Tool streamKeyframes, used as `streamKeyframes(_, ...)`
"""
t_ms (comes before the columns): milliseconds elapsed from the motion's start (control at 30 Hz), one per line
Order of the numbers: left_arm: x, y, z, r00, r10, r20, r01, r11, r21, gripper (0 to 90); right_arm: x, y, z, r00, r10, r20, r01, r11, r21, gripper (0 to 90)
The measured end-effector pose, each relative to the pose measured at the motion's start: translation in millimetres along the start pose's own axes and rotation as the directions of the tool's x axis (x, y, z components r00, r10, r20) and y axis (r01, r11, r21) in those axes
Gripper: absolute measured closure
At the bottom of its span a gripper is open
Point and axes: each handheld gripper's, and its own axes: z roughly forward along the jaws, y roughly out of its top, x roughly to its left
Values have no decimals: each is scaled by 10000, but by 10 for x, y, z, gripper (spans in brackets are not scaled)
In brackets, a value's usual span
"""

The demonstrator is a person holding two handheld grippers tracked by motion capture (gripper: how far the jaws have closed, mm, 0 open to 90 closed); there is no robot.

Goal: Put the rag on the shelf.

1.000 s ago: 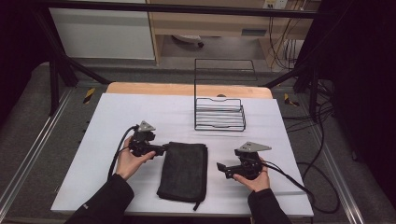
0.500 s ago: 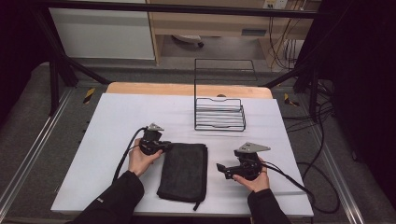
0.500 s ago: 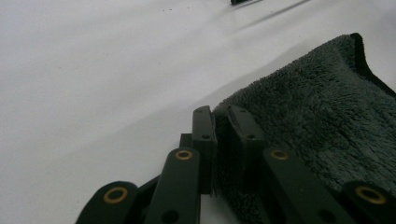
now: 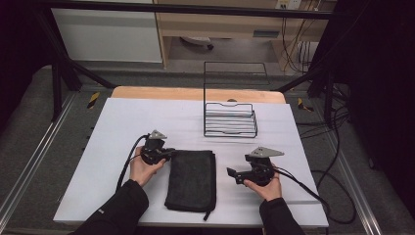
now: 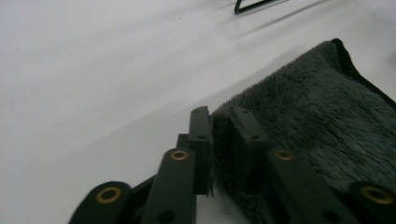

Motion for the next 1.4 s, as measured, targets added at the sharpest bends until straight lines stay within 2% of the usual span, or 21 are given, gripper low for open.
streamKeyframes(100, 28, -3, 56, 9999, -114, 129, 116, 9998, -129, 655, -11, 102, 75, 9998, 167, 64, -166, 9997, -168, 96)
streamKeyframes(133, 35, -3, 64, 9998, -113, 174, 116, 9998, -151, 624, 0, 173, 161, 9995, 305, -9, -306, 9993, -208, 106)
streamKeyframes(167, 43, -3, 67, 9997, -106, 204, 109, 9998, -149, 624, 0, 173, 161, 9995, 305, -9, -306, 9993, -208, 106)
streamKeyframes(233, 50, -9, 73, 9992, -221, 334, 225, 9997, -104, 609, 31, 240, 277, 9996, 299, -22, -299, 9995, -76, 130)
streamKeyframes(267, 49, -14, 81, 9990, -201, 396, 201, 9998, -4, 598, 81, 302, 425, 9996, 260, -94, -259, 9996, 72, 154)
streamKeyframes(333, 35, -24, 92, 9988, -124, 464, 116, 9998, 173, 598, 97, 323, 473, 9995, 295, -111, -293, 9994, 162, 160)
streamKeyframes(400, 10, -35, 103, 9988, 44, 484, -56, 9996, 266, 599, 148, 379, 651, 9986, 465, -253, -457, 9985, 304, 197)
streamKeyframes(567, 9, -61, 98, 9979, -40, 648, 15, 9993, 374, 609, 149, 379, 815, 9988, 461, -154, -452, 9973, 583, 266)
streamKeyframes(600, 12, -65, 103, 9974, -122, 704, 97, 9993, 363, 629, 137, 347, 867, 9991, 392, -150, -380, 9964, 755, 309)
streamKeyframes(733, 19, -63, 107, 9957, -307, 878, 268, 9987, 444, 666, 140, 296, 920, 9996, 279, -108, -266, 9942, 1039, 354)
streamKeyframes(767, 16, -62, 107, 9957, -310, 876, 271, 9986, 456, 680, 142, 293, 931, 9990, 378, -221, -354, 9941, 1027, 407)
streamKeyframes(800, 15, -62, 106, 9957, -326, 869, 286, 9985, 473, 680, 142, 293, 931, 9990, 378, -221, -354, 9941, 1027, 407)
streamKeyframes(833, 13, -62, 107, 9955, -384, 865, 343, 9982, 487, 689, 133, 298, 937, 9982, 422, -428, -376, 9938, 1048, 462)
streamKeyframes(967, 0, -62, 105, 9958, -390, 829, 350, 9982, 495, 710, 150, 292, 940, 9957, 624, -689, -542, 9919, 1148, 576)
streamKeyframes(1400, -3, -57, 90, 9959, -340, 834, 300, 9983, 490, 789, 139, 309, 938, 9861, 1273, -1072, -1112, 9832, 1446, 772)
